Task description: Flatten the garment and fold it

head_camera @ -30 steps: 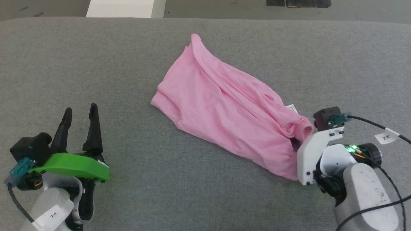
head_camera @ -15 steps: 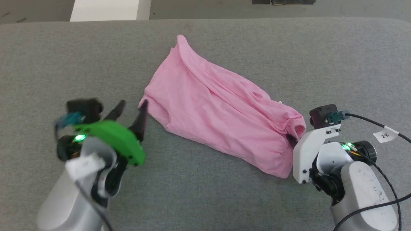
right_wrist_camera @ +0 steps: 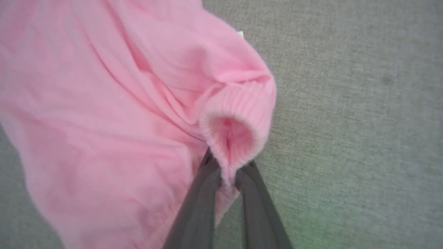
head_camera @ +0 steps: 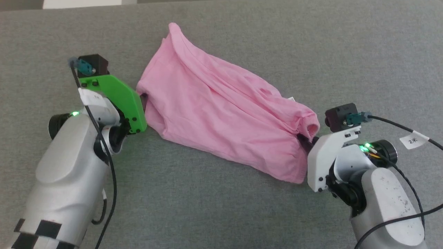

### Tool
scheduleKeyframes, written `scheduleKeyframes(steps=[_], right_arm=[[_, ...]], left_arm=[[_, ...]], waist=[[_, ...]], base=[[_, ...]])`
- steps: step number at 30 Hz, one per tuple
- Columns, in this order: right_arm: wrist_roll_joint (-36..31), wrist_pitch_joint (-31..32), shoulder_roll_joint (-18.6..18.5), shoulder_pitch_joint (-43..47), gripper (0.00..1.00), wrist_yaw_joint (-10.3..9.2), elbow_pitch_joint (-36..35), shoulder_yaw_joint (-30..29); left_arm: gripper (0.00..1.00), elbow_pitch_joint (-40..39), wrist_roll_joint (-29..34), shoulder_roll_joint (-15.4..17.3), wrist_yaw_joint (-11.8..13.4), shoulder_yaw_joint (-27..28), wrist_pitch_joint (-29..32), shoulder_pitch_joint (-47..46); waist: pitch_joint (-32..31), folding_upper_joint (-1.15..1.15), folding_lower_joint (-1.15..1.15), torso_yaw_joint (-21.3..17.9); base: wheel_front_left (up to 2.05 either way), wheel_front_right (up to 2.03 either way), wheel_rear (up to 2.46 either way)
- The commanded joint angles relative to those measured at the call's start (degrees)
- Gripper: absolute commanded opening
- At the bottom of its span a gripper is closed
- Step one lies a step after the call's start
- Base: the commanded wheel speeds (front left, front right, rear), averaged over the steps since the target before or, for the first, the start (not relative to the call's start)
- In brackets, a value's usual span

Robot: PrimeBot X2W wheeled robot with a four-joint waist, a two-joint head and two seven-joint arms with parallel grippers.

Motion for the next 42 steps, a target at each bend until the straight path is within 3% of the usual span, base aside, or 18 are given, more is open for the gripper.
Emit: scheduleKeyframes(steps=[1, 6, 7, 11, 27, 33, 42], right_arm=[[0.2, -0.1, -0.1, -0.2, 0.0, -0.1, 0.8, 0.1], [0.5, -0.7, -0.1, -0.3, 0.0, -0.1, 1.4, 0.0], [0.5, -0.8, -0.1, -0.3, 0.0, -0.1, 1.5, 0.0], [0.5, -1.2, -0.1, -0.3, 0.0, -0.1, 2.1, -0.3], [-0.3, 1.5, -0.1, 0.1, 0.0, -0.1, 2.3, -2.5], [1.9, 6.7, -5.8, -0.1, 0.0, -0.1, 1.2, -1.1], [7.8, 12.2, -15.4, -0.3, 0.0, -0.1, 0.0, 3.3]], left_arm=[[1.0, 1.0, -0.6, -0.5, -0.7, 0.1, 0.2, -1.4], [0.98, 4.3, -1.4, -0.9, -3.7, -1.9, 3.1, -1.6], [0.0, 4.6, -1.7, -1.1, -4.0, -2.1, 3.4, -1.4], [0.0, 5.5, -2.8, -1.4, -4.8, -2.3, 4.1, -0.3], [0.0, 1.0, -9.1, -1.8, -7.4, 3.1, -2.4, 5.4], [0.0, -6.5, -12.1, -1.0, -7.4, 5.3, -4.2, 13.5], [0.0, -19.1, -14.3, -1.5, -3.7, 5.6, -5.4, 28.4]], waist=[[1.3, 0.45, 0.0, -1.0], [1.9, 0.45, 0.0, -1.3], [1.8, 0.45, 0.0, -1.3], [1.2, 0.45, 0.0, -1.0], [-4.2, 0.45, 0.0, 3.4], [-6.3, 0.45, 0.0, 5.8], [-8.2, 0.45, 0.0, 9.2]], base=[[0.0, 0.0, 0.0], [0.0, 0.0, 0.0], [0.0, 0.0, 0.0], [0.0, 0.0, 0.0], [0.0, 0.0, 0.0], [0.0, 0.0, 0.0], [0.0, 0.0, 0.0]])
